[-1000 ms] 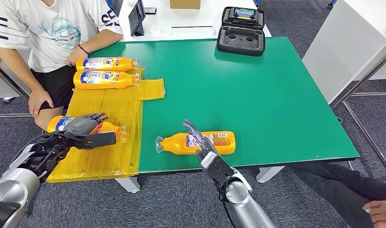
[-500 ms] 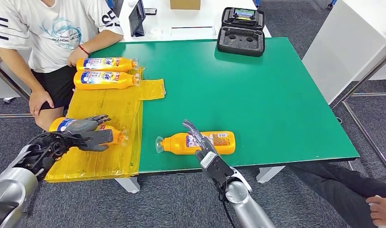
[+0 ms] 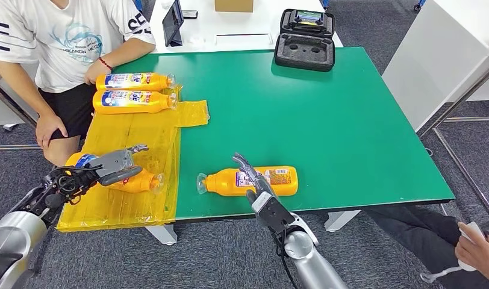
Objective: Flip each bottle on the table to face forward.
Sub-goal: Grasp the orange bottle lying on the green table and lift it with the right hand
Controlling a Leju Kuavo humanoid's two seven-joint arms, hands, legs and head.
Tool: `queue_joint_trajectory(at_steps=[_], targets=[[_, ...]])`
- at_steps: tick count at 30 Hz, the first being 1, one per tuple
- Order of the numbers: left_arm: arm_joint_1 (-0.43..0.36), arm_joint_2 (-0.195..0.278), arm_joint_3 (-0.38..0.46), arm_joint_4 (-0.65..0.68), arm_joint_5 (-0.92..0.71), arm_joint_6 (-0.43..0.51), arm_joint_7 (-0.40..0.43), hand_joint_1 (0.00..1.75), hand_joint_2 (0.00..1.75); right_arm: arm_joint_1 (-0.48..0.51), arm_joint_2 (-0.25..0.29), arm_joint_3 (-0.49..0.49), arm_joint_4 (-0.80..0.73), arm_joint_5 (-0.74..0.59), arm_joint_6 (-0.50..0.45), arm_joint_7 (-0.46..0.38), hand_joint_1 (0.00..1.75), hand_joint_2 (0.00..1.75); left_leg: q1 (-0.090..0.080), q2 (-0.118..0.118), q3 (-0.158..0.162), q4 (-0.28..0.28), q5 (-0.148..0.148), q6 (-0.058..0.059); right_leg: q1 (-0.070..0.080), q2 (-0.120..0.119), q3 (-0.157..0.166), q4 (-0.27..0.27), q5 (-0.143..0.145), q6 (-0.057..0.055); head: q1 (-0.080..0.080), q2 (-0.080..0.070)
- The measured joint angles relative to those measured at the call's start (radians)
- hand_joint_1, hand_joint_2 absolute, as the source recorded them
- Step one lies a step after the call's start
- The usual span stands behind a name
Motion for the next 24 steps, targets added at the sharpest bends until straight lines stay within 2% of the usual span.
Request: queue_joint_trajectory(at_steps=[2,6,10,12,15,18,20,24], targets=[[0.006,-0.002,0.017,0.000,0.033,0.027,-0.008,0.00,0.00,0.006,0.000,0.000,0.000,0.001,-0.004,0.004,0.00,0.00,0.000,0.000,0.000,0.000,0.000,0.000,0.000,0.000,-0.001,0.000,0.000,0.000,0.000,0.000],[0.036,-0.027,0.075,-0.011,0.117,0.204,-0.063,0.00,0.00,0.015,0.000,0.000,-0.004,0.005,-0.006,0.006,0.00,0.00,0.000,0.000,-0.001,0.000,0.000,0.000,0.000,0.000,-0.001,0.000,0.000,0.000,0.000,0.000],[0.060,-0.056,0.124,-0.025,0.169,0.323,-0.098,0.00,0.00,0.019,0.001,0.001,-0.008,0.007,-0.007,0.006,0.00,0.00,0.000,0.001,-0.002,0.000,0.000,0.000,0.000,0.000,-0.003,0.000,0.000,0.000,0.000,0.000],[0.083,-0.079,0.165,-0.058,0.258,0.471,-0.140,0.00,0.00,0.018,0.001,0.005,-0.009,0.005,-0.008,0.006,0.00,0.00,0.000,0.001,-0.003,0.000,0.000,0.000,0.000,0.000,-0.003,0.000,0.000,0.000,0.000,0.000],[0.132,-0.111,0.202,-0.176,0.449,0.715,-0.174,0.00,0.00,0.007,0.003,0.022,-0.005,-0.009,-0.007,0.002,0.00,0.00,0.000,0.000,-0.003,0.000,0.000,0.000,0.000,0.000,-0.003,0.000,0.000,0.000,0.000,0.000],[0.185,-0.132,0.199,-0.326,0.561,0.878,-0.179,0.00,0.00,-0.016,0.006,0.041,0.011,-0.029,-0.006,-0.004,0.00,0.00,0.000,0.000,-0.004,0.000,0.000,0.000,0.000,0.000,-0.004,0.000,0.000,0.000,0.000,0.000],[0.219,-0.149,0.203,-0.426,0.583,0.913,-0.180,0.00,0.00,-0.029,0.008,0.053,0.026,-0.035,-0.010,-0.008,0.00,0.00,0.000,-0.001,-0.004,0.000,0.000,0.000,0.000,0.000,-0.004,0.000,0.000,0.000,0.000,0.000],[0.267,-0.180,0.212,-0.571,0.646,0.923,-0.181,0.00,0.00,-0.041,0.010,0.068,0.040,-0.037,-0.025,-0.013,0.00,0.00,0.000,0.000,-0.005,0.000,0.000,0.000,0.000,0.000,-0.004,0.000,0.000,0.000,0.000,0.000]])
